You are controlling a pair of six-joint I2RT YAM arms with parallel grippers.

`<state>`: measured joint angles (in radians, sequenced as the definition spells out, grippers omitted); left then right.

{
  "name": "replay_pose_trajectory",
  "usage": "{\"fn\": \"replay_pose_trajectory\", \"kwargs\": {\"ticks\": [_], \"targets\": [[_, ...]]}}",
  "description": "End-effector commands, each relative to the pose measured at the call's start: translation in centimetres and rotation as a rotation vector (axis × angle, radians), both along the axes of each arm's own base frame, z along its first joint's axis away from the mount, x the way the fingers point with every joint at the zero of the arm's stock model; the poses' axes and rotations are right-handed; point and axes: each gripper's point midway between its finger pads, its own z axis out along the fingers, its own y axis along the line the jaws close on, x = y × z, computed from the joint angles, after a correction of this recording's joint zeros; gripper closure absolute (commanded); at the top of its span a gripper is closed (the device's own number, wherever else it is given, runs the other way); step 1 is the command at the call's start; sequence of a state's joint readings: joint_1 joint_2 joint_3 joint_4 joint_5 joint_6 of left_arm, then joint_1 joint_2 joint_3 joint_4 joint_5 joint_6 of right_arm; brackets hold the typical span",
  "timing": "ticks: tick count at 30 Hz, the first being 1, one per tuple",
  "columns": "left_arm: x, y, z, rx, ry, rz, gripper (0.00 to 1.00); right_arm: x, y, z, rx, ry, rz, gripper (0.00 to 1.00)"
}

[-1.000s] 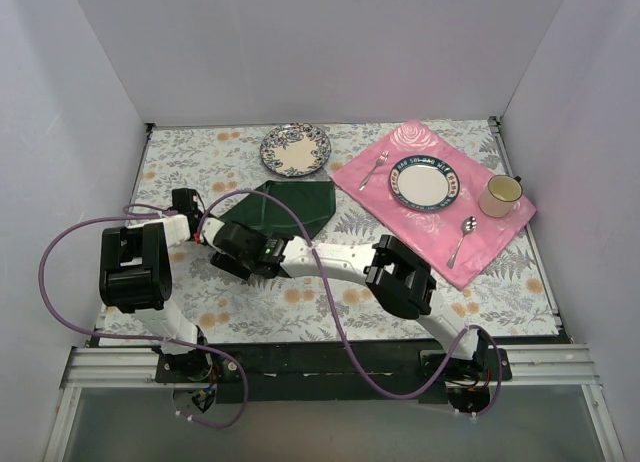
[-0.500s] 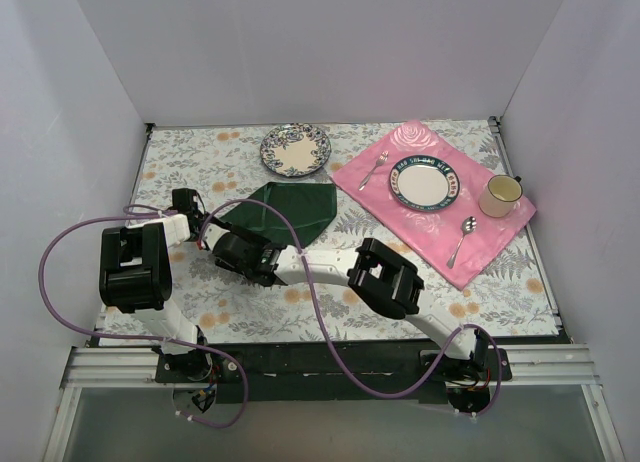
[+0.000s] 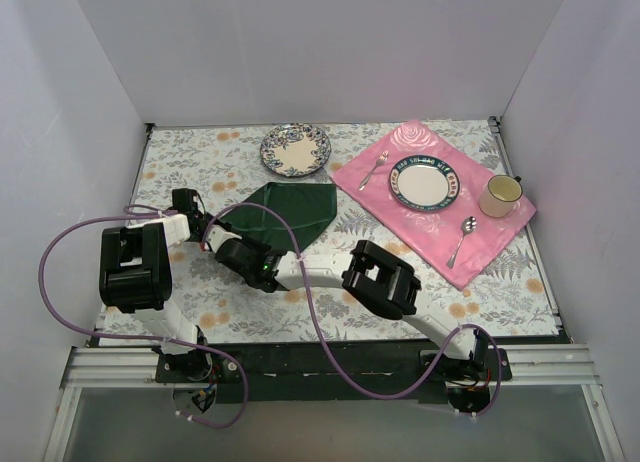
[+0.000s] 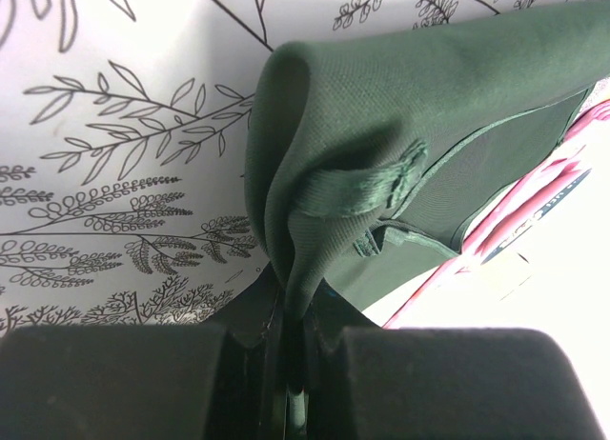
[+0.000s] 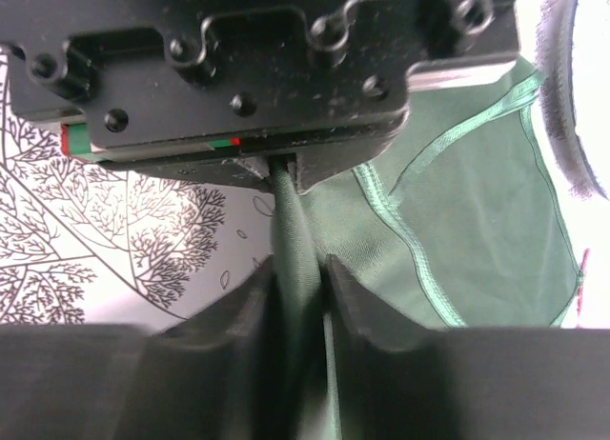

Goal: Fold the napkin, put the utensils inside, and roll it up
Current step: Roll the napkin with the utensil

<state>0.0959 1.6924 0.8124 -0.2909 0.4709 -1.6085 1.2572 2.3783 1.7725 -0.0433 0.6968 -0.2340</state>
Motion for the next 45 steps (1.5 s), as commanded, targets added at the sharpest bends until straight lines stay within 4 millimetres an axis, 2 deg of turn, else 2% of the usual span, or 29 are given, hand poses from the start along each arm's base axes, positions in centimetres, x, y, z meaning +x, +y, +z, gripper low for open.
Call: {"fn": "replay_pose_trajectory", "kwargs": {"ticks": [1, 2, 4, 6, 16, 19, 20, 22, 23, 30, 34, 35, 39, 40, 41, 43, 45], "targets": [[-0.5, 0.2, 0.5, 0.030, 0.004, -0.004, 1.00, -0.1, -1.3, -3.4, -0.057, 0.046, -0.031, 0.71], [-0.6, 0.3, 0.4, 0.036, 0.006, -0.001, 1.00, -0.2, -1.3, -3.5, -0.056, 0.053, -0.033, 0.73], [-0.7, 0.5, 0.4, 0.046, 0.006, 0.003, 1.00, -0.4, -1.2, -4.0, -0.055, 0.076, -0.033, 0.83], [-0.7, 0.6, 0.3, 0.055, 0.006, 0.009, 1.00, -0.6, -1.3, -4.3, -0.046, 0.093, -0.037, 0.99], [-0.3, 1.3, 0.9, 0.107, -0.046, 0.012, 1.00, -1.4, -1.5, -5.0, 0.035, 0.244, -0.015, 0.99], [0.2, 1.5, 1.6, 0.121, -0.091, 0.010, 0.86, -1.8, -1.4, -5.0, 0.075, 0.295, 0.002, 0.99], [0.4, 1.6, 1.7, 0.124, -0.100, 0.012, 0.76, -1.9, -1.5, -5.3, 0.086, 0.323, 0.005, 0.99], [0.7, 1.6, 2.3, 0.123, -0.123, 0.008, 0.70, -1.9, -1.5, -5.0, 0.104, 0.338, 0.011, 0.99], [0.8, 1.6, 2.5, 0.126, -0.129, 0.008, 0.64, -1.9, -1.5, -5.0, 0.119, 0.352, 0.014, 0.99], [1.2, 2.7, 4.8, 0.164, -0.199, 0.033, 0.43, -1.7, -1.4, -4.0, 0.214, 0.446, 0.020, 0.99], [1.2, 4.2, 6.5, 0.190, -0.248, 0.073, 0.38, -2.1, -1.9, -4.0, 0.253, 0.501, 0.027, 0.99], [1.3, 4.7, 7.4, 0.204, -0.274, 0.083, 0.38, -2.0, -1.9, -3.5, 0.281, 0.529, 0.038, 0.99], [1.2, 6.4, 8.7, 0.274, -0.305, 0.129, 0.37, -2.3, -2.0, -3.2, 0.353, 0.597, 0.058, 0.99], [1.2, 6.5, 8.9, 0.284, -0.310, 0.132, 0.37, -1.8, -2.4, -3.4, 0.380, 0.631, 0.038, 0.99], [1.0, 6.5, 8.8, 0.286, -0.312, 0.130, 0.37, -2.5, -2.1, -3.4, 0.407, 0.686, 0.072, 0.99], [0.8, 6.4, 8.3, 0.283, -0.301, 0.119, 0.38, -2.1, -2.5, -3.3, 0.459, 0.748, 0.061, 0.99], [0.6, 6.2, 7.6, 0.282, -0.280, 0.096, 0.39, -2.7, -2.4, -3.3, 0.485, 0.802, 0.096, 0.99]]}}
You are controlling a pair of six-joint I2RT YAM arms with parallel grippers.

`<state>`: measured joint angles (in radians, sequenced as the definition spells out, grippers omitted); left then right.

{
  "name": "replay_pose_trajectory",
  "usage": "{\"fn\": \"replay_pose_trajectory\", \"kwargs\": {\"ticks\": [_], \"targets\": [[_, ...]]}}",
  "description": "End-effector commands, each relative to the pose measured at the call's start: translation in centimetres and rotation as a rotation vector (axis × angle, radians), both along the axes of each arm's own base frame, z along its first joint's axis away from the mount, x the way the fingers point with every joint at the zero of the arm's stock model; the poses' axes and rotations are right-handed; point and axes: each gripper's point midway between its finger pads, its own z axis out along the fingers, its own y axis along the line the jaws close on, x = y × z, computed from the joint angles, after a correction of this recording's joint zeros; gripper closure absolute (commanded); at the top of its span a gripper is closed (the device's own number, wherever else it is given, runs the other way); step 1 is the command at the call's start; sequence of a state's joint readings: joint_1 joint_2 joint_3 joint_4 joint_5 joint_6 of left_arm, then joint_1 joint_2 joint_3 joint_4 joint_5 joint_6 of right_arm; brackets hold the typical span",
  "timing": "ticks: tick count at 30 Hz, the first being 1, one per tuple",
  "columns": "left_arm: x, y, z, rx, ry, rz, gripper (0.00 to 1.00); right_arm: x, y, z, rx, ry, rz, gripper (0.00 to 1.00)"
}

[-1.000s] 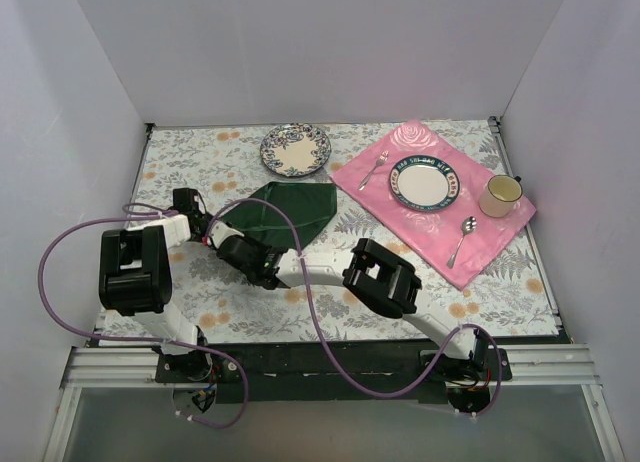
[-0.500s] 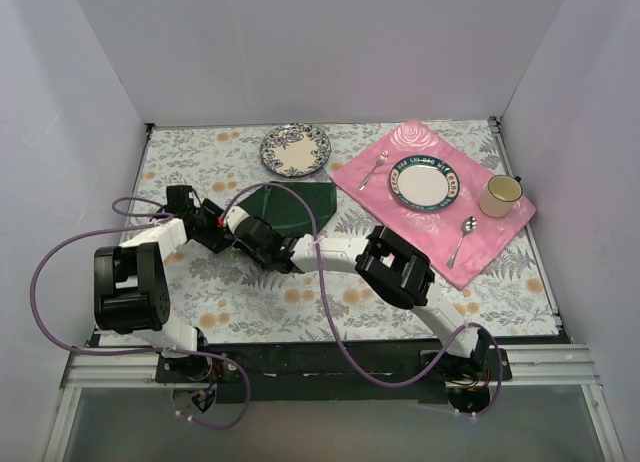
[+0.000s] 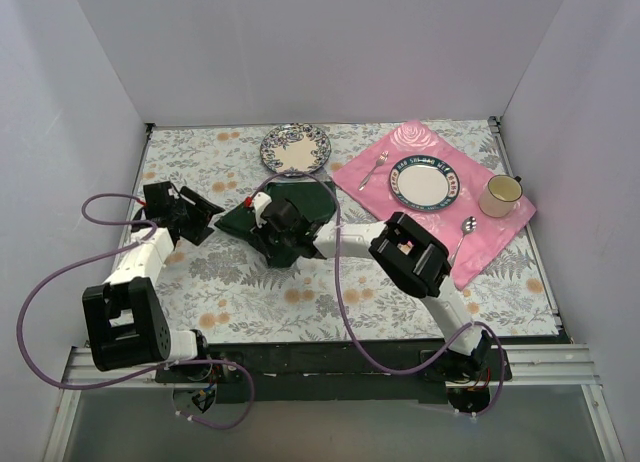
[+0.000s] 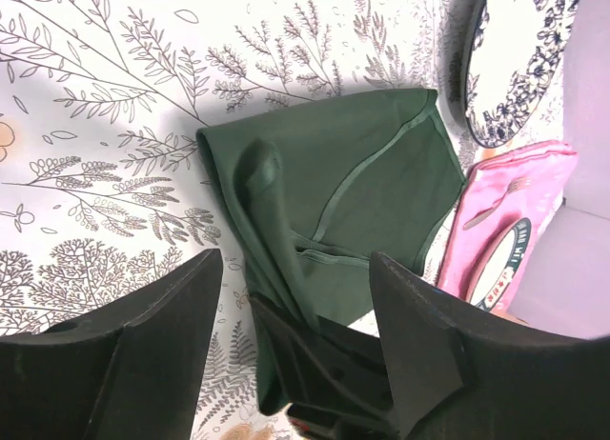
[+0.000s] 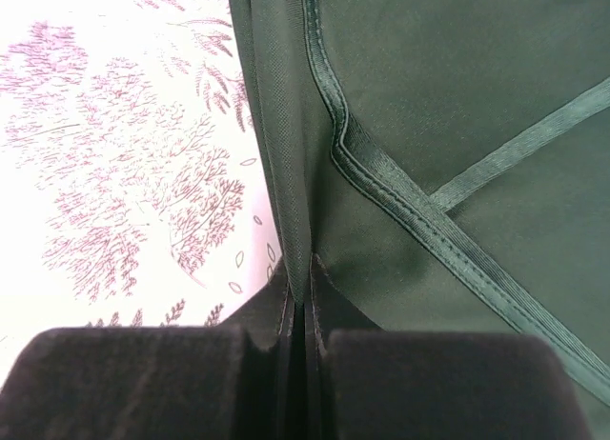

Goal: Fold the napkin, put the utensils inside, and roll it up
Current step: Roll the napkin with the utensil

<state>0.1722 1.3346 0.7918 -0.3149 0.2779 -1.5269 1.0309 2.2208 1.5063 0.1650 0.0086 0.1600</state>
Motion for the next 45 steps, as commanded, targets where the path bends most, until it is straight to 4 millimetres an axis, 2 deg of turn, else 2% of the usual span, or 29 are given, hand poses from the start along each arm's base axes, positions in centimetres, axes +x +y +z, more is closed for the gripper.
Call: {"fn": "replay_pose_trajectory", "kwargs": {"ticks": [1, 4, 5, 10, 12, 15, 25, 28, 32, 33, 35, 36, 39, 42, 45], "targets": [[-1.0, 0.1, -1.2, 0.030, 0.041, -0.030, 0.39, -2.9, -1.7, -2.5, 0.020, 0.238, 0.071, 0.99], [-1.3, -0.5, -2.3, 0.014, 0.077, -0.081, 0.39, -2.7, -2.2, -2.2, 0.085, 0.334, 0.080, 0.99], [-1.4, -0.6, -2.6, 0.011, 0.087, -0.088, 0.38, -3.2, -2.1, -2.2, 0.099, 0.372, 0.097, 0.99], [-1.5, -1.3, -3.6, -0.043, 0.126, -0.096, 0.31, -3.4, -2.6, -2.0, 0.206, 0.523, 0.137, 0.99], [-1.2, -1.5, -3.6, -0.049, 0.123, -0.114, 0.25, -3.5, -2.7, -2.4, 0.234, 0.562, 0.132, 0.99], [-0.9, -1.9, -3.9, -0.050, 0.122, -0.140, 0.22, -3.4, -3.1, -2.8, 0.252, 0.618, 0.140, 0.99], [0.6, -4.2, -5.0, -0.077, 0.124, -0.216, 0.24, -2.7, -3.4, -3.2, 0.266, 0.677, 0.151, 0.99], [1.3, -4.1, -4.7, -0.059, 0.109, -0.228, 0.30, -2.5, -3.7, -3.6, 0.265, 0.689, 0.157, 0.99], [1.9, -3.9, -4.4, -0.038, 0.107, -0.241, 0.49, -2.3, -4.0, -4.0, 0.262, 0.711, 0.173, 0.99], [2.2, -3.8, -4.1, -0.036, 0.101, -0.244, 0.59, -2.3, -4.2, -4.1, 0.262, 0.715, 0.174, 0.99], [2.1, -3.9, -4.2, -0.041, 0.115, -0.250, 0.67, -2.0, -4.5, -4.2, 0.266, 0.715, 0.170, 0.99], [2.1, -4.0, -4.2, -0.047, 0.115, -0.253, 0.75, -1.9, -4.6, -4.1, 0.271, 0.717, 0.174, 0.99], [2.8, -4.4, -4.4, -0.073, 0.120, -0.265, 0.87, -1.7, -4.8, -4.3, 0.280, 0.740, 0.181, 0.99], [3.3, -4.9, -4.8, -0.105, 0.139, -0.275, 0.90, -1.7, -5.0, -4.6, 0.292, 0.762, 0.194, 0.99], [3.7, -4.9, -4.6, -0.098, 0.141, -0.269, 0.73, -1.3, -5.5, -4.6, 0.322, 0.777, 0.191, 0.99]]}}
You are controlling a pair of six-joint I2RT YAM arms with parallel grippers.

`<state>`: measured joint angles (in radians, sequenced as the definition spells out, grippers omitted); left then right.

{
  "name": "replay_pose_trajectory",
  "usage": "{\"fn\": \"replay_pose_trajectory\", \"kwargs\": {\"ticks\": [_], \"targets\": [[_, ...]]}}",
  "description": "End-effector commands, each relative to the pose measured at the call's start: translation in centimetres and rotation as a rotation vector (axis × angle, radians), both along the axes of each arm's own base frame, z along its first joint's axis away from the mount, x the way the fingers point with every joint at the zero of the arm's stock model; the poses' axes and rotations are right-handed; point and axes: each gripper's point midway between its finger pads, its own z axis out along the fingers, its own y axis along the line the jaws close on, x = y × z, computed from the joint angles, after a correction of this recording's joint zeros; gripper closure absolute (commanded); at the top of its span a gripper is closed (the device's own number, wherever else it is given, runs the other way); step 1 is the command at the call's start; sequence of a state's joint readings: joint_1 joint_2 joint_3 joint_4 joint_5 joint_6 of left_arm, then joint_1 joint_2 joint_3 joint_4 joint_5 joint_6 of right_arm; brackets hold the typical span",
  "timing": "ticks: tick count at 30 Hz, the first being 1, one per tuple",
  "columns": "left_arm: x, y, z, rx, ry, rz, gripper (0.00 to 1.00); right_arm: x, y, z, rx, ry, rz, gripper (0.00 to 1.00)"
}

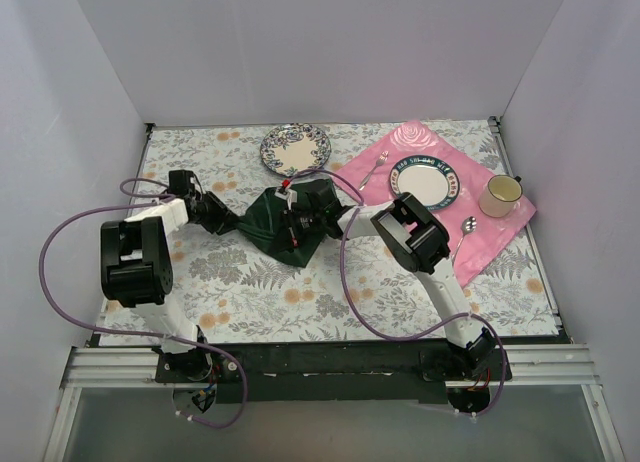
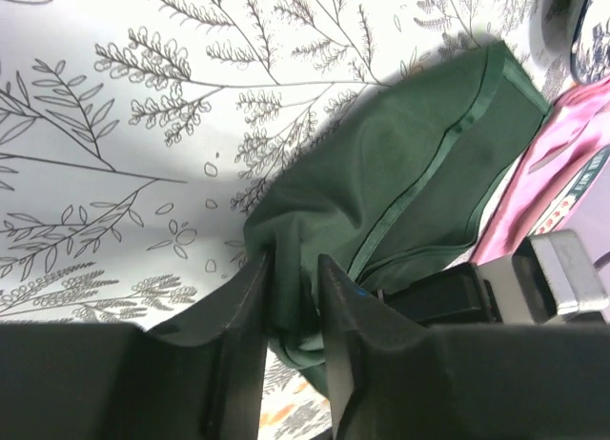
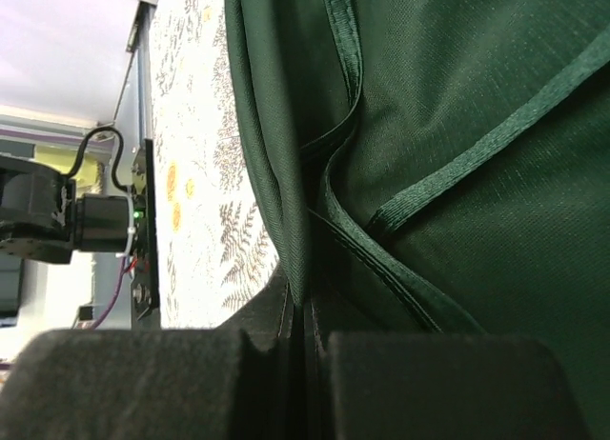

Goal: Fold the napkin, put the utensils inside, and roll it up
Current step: Roll the napkin with the utensil

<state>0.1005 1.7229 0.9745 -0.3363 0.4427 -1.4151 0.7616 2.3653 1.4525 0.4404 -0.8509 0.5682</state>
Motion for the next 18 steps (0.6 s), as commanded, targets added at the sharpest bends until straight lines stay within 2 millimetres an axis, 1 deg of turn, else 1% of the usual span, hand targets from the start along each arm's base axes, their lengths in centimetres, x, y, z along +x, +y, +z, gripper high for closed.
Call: {"fn": "replay_pose_trajectory", "kwargs": {"ticks": [1, 3, 4, 5, 6, 8, 9, 10, 11, 12, 13, 14, 16, 17, 18], "targets": [[1.1, -0.3, 1.5, 0.000, -0.036, -0.008, 0.66, -0.4, -2.2, -4.3, -0.076, 0.119, -0.018, 0.99], [0.9, 0.0, 1.8, 0.020, -0.042, 0.010, 0.56, 0.0, -2.4, -4.3, -0.073, 0.124, -0.033, 0.99], [0.7, 0.1, 2.0, 0.024, -0.046, 0.013, 0.47, 0.1, -2.5, -4.2, -0.075, 0.142, -0.048, 0.99], [0.3, 0.1, 2.1, 0.027, -0.046, 0.012, 0.45, 0.2, -2.5, -4.1, -0.057, 0.142, -0.055, 0.99], [0.1, 0.2, 3.0, 0.043, -0.073, 0.021, 0.44, 0.4, -2.7, -4.1, -0.050, 0.152, -0.063, 0.99], [-0.6, 0.1, 3.5, 0.070, -0.099, 0.018, 0.42, 0.3, -3.0, -4.2, -0.041, 0.171, -0.076, 0.99], [-0.8, 0.1, 5.2, 0.086, -0.150, 0.017, 0.42, 0.5, -3.1, -4.1, -0.037, 0.168, -0.081, 0.99], [-1.0, 0.0, 5.7, 0.099, -0.170, 0.020, 0.42, 0.5, -3.2, -4.3, -0.038, 0.174, -0.086, 0.99], [-1.4, -0.6, 6.3, 0.096, -0.195, 0.011, 0.43, 0.4, -3.2, -4.2, -0.031, 0.177, -0.087, 0.99], [-2.0, -0.9, 6.2, 0.089, -0.212, 0.006, 0.44, 0.3, -3.3, -4.4, -0.031, 0.185, -0.083, 0.99], [-2.4, -1.4, 7.3, 0.064, -0.250, 0.005, 0.48, 0.3, -3.3, -4.5, -0.030, 0.188, -0.084, 0.99], [-2.7, -1.9, 7.4, 0.046, -0.261, -0.003, 0.56, 0.3, -3.3, -4.5, -0.028, 0.193, -0.083, 0.99], [-3.3, -2.8, 7.1, -0.001, -0.277, -0.023, 0.64, 0.2, -3.4, -4.4, -0.019, 0.193, -0.081, 0.99], [-3.2, -3.3, 7.0, -0.020, -0.286, -0.039, 0.67, 0.2, -3.4, -4.4, -0.017, 0.194, -0.080, 0.99], [-3.4, -3.6, 6.4, -0.039, -0.268, -0.048, 0.74, 0.3, -3.4, -4.4, -0.018, 0.196, -0.084, 0.99]]}}
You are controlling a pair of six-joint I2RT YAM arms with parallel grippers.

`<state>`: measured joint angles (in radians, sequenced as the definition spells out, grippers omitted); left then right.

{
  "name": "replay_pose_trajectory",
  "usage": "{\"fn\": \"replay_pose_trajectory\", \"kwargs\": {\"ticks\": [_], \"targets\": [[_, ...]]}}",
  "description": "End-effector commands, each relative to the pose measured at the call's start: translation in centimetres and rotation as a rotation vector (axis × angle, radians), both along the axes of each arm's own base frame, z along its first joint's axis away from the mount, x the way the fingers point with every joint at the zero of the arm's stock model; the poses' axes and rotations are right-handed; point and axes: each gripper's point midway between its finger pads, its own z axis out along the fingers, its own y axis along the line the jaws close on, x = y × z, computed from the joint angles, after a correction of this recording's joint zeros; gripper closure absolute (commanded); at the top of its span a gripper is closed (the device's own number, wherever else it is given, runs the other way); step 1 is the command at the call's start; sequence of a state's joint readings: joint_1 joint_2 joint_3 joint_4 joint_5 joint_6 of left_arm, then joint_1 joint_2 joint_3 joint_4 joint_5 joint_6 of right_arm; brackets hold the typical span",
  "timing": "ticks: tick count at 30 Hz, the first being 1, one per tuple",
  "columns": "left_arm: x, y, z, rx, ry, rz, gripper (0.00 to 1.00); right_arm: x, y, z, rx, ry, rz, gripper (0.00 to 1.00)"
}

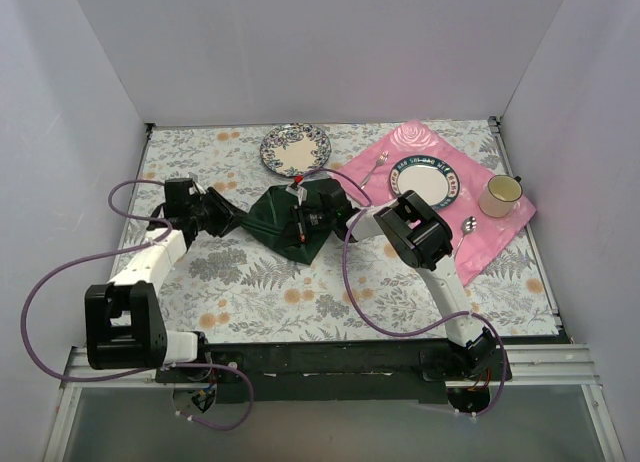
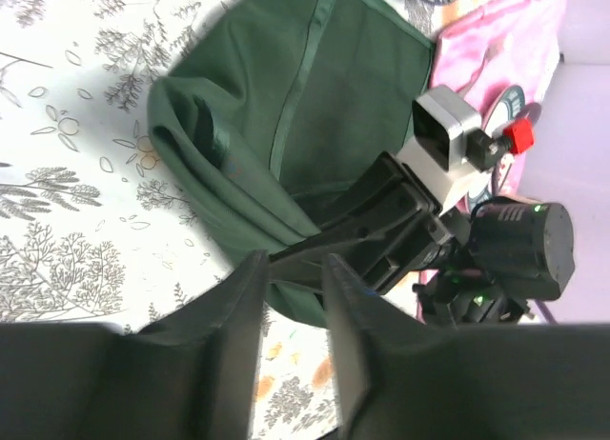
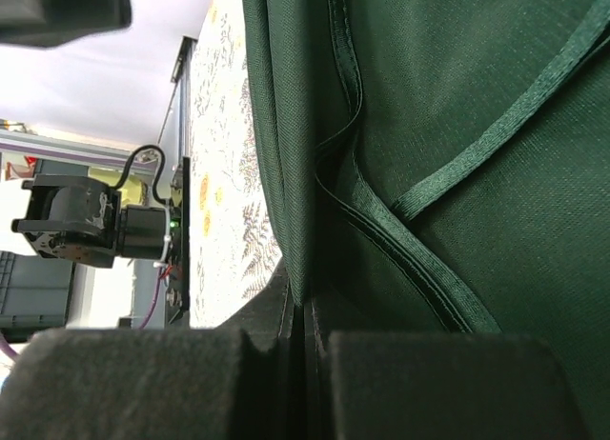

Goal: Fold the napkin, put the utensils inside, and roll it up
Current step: Roll the napkin with the utensil

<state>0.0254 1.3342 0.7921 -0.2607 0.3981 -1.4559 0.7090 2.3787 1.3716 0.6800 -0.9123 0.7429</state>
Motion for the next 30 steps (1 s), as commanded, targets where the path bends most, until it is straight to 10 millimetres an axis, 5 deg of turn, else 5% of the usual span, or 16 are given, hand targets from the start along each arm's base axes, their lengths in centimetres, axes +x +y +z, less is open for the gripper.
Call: {"fn": "replay_pose_trajectory", "kwargs": {"ticks": [1, 7, 12, 23, 30], "targets": [[-0.4, -1.6, -1.7, -0.081, 0.025, -0.046, 0.78, -0.9, -1.9, -5.2, -0.105, 0.121, -0.030, 0.99], [0.3, -4.0, -2.5, -0.126, 0.029, -0.109, 1.00, -0.6, -1.9, -5.1, -0.111, 0.118, -0.034, 0.99], [0.0, -5.3, -4.9, -0.130, 0.131, -0.120, 1.00, -0.5, -1.9, -5.1, -0.121, 0.109, -0.034, 0.99], [1.0, -6.5, -5.9, -0.123, 0.142, -0.146, 1.00, -0.3, -2.1, -4.8, -0.154, 0.087, -0.035, 0.98], [1.2, -6.8, -7.5, -0.110, 0.177, -0.151, 1.00, 0.6, -2.7, -4.8, -0.258, 0.031, -0.061, 0.84]]}}
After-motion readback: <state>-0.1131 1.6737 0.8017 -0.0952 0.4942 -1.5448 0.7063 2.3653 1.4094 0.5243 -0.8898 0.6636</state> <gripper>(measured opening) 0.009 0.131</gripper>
